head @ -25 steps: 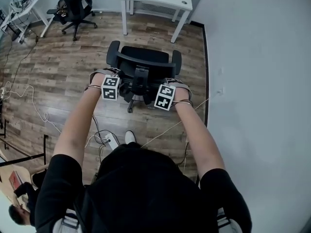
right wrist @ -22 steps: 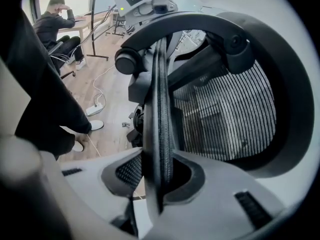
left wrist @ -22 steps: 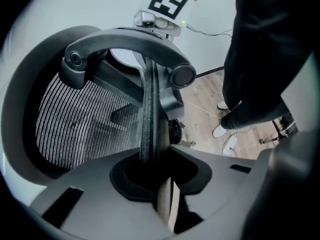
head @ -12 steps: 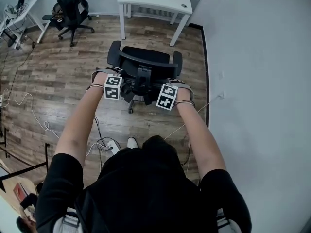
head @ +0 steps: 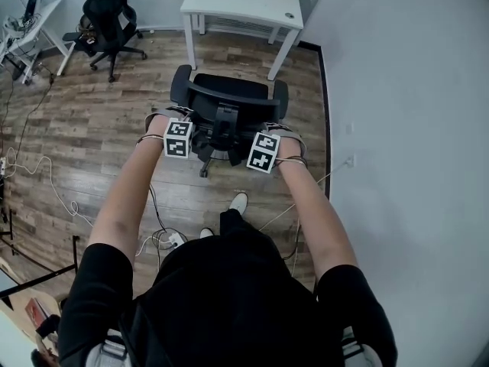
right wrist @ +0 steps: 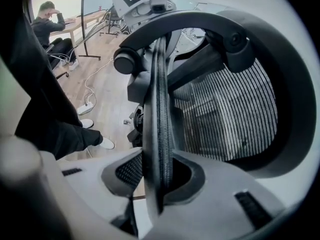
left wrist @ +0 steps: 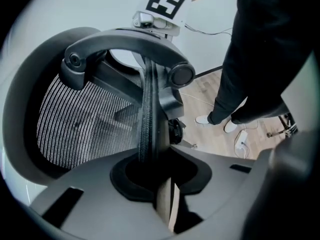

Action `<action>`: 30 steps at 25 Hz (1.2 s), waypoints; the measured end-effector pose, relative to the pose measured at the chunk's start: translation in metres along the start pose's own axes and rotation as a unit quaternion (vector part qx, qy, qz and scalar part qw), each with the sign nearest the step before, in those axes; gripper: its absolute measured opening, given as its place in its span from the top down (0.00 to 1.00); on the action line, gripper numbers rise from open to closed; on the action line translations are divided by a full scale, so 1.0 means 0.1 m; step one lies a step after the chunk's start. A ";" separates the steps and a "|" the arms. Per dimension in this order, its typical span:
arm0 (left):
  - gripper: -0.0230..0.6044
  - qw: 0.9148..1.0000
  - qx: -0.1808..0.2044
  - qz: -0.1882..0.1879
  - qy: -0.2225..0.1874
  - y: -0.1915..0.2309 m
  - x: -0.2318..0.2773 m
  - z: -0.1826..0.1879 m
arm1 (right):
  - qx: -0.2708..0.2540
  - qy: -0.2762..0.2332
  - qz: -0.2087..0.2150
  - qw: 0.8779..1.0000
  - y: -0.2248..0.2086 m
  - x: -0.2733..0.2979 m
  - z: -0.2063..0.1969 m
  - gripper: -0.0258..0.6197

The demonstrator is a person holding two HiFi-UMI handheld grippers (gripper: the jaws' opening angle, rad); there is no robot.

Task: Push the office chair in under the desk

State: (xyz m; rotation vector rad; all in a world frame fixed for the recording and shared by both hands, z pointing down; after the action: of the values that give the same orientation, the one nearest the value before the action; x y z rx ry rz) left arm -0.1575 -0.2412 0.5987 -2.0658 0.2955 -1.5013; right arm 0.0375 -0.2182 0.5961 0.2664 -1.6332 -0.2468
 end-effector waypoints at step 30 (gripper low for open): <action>0.86 0.999 -0.041 0.004 0.021 1.62 1.15 0.23 | -0.057 -0.029 -0.029 0.998 -1.86 0.52 -0.87 0.82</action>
State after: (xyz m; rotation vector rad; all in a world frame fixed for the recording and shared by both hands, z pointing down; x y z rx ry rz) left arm -0.0729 -0.4225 0.5957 -2.0953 0.3871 -1.5519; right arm 0.1254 -0.4115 0.5931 0.2203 -1.6631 -0.3935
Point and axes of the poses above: the fingertips, and each gripper's own axes: x forward along the fingers, y to its left, z out of its top, the point moved 6 cm from there along -x, backward along the fingers, and after that the axes turned 7 degrees about z, right-handed, at the moved point
